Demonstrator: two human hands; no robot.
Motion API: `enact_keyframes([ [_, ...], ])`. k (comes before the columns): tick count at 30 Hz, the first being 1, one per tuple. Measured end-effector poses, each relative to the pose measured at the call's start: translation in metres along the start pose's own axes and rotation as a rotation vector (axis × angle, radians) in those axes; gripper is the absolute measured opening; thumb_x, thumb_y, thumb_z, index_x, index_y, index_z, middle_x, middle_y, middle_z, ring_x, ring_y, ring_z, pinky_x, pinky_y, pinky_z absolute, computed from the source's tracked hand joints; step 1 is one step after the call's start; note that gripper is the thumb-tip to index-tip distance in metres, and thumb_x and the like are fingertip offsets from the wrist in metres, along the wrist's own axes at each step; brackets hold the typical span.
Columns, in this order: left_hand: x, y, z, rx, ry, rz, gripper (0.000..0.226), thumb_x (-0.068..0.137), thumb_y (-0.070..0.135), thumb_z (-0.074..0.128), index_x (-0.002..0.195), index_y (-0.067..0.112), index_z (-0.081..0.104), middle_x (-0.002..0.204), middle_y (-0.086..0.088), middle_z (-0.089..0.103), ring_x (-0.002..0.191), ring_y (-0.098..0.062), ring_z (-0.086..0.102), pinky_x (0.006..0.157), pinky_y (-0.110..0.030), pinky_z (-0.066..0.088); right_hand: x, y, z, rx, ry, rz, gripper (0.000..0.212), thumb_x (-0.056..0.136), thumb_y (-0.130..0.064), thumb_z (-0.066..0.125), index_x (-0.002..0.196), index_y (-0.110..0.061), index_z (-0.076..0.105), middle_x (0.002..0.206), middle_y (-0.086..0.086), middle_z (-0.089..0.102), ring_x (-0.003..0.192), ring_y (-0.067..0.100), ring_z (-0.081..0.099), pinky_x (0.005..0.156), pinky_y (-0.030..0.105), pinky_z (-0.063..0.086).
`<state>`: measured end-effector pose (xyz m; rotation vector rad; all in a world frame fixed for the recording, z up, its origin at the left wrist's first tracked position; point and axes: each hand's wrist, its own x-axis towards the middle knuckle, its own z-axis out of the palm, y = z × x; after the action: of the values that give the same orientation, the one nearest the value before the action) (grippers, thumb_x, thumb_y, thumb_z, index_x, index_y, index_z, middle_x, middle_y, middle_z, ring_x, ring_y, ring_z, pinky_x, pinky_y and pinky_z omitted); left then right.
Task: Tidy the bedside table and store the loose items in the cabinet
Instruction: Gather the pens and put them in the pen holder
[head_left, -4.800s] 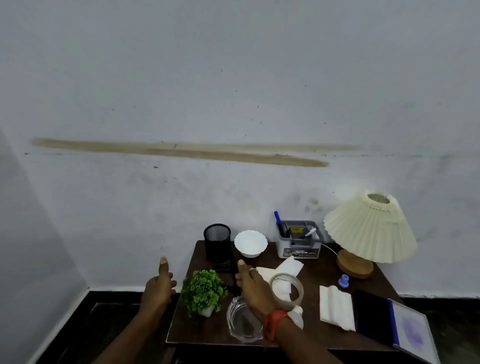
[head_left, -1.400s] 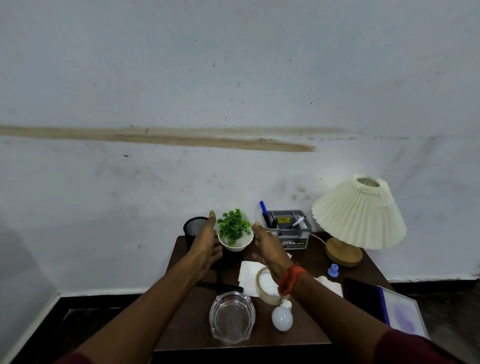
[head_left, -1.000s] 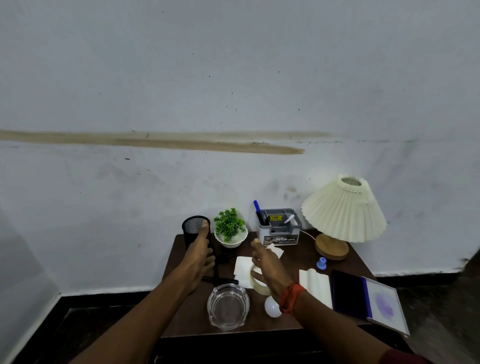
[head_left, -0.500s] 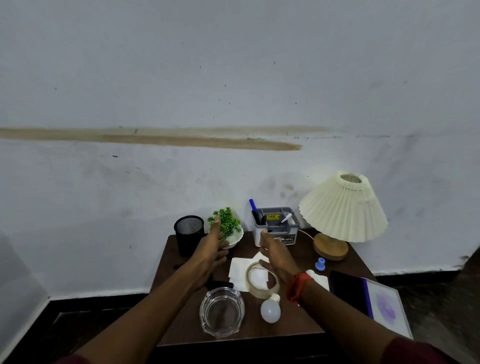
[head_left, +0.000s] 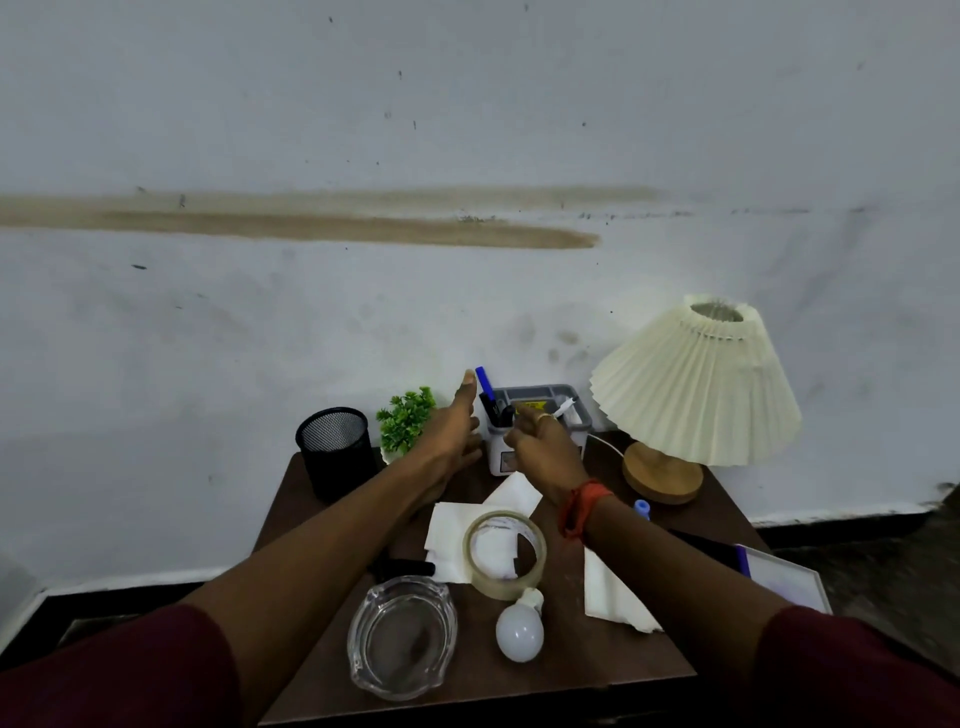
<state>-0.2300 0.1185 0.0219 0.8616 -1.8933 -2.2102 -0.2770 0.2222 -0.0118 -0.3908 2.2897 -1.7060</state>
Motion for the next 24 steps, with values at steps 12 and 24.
enact_keyframes([
  [12,0.020,-0.012,0.012,0.086,0.089,0.139,0.036,0.099,0.042,0.042,0.089,0.018,0.066,0.089,-0.003,0.067,0.093,-0.039,0.067,0.086,-0.049,0.055,0.011,-0.001,0.004,-0.320,0.062,-0.150,0.043,0.087,-0.007,0.052,0.129,-0.015,0.059,0.117,0.010,0.068,0.110,0.026,0.063,0.100,0.037,0.048],
  [24,0.018,-0.016,0.005,0.270,0.119,0.426,0.028,0.091,0.013,0.058,0.117,0.013,0.070,0.108,-0.012,0.074,0.097,-0.022,0.070,0.092,-0.042,0.056,0.011,-0.013,0.004,-0.288,0.259,-0.255,0.027,0.087,-0.017,0.057,0.112,-0.015,0.069,0.105,0.007,0.073,0.100,0.023,0.067,0.093,0.039,0.052],
])
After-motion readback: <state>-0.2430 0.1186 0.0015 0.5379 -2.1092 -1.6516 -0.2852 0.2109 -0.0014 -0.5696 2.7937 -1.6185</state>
